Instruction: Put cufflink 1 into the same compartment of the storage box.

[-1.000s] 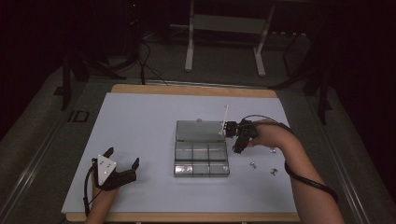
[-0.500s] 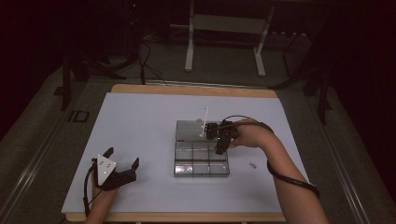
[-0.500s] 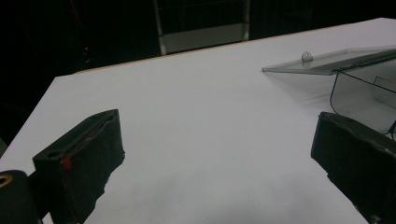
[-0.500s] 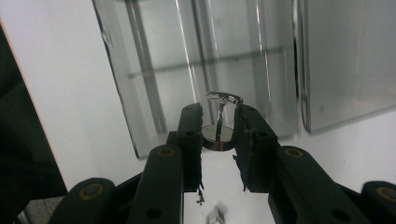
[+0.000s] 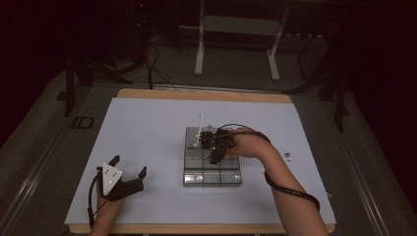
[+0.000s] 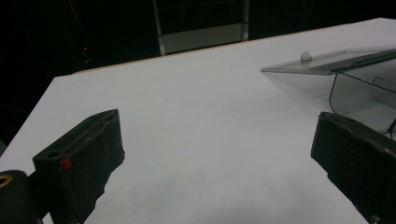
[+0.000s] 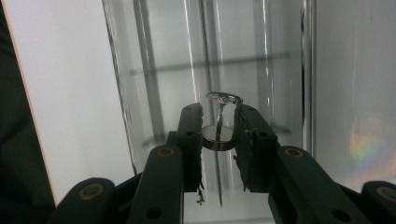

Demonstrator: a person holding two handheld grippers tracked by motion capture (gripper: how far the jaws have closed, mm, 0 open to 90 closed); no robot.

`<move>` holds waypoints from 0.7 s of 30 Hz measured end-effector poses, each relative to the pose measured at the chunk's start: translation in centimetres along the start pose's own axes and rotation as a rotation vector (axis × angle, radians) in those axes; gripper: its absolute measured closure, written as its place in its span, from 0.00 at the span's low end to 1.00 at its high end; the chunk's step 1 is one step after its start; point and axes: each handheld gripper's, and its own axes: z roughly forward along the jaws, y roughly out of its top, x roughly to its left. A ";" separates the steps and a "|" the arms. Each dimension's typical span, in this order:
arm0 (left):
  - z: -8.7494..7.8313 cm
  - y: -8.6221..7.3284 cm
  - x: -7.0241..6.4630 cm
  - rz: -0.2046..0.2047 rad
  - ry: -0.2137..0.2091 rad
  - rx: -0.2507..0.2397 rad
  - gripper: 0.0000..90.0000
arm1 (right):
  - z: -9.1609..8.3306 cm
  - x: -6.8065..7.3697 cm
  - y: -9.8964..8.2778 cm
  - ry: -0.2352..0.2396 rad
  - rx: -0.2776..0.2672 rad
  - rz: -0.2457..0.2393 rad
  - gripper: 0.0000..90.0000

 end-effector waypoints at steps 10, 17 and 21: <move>0.0 0.0 0.0 0.002 -0.004 -0.002 0.04 | 0.9 0.2 1.9 -0.011 -0.089 0.024 0.81; 0.0 0.0 0.0 0.002 -0.006 -0.001 0.04 | 2.4 0.1 2.2 -0.013 -0.195 0.038 0.81; 0.0 0.0 0.0 0.003 -0.009 -0.004 0.04 | 3.4 0.0 2.3 -0.029 -0.244 0.033 0.81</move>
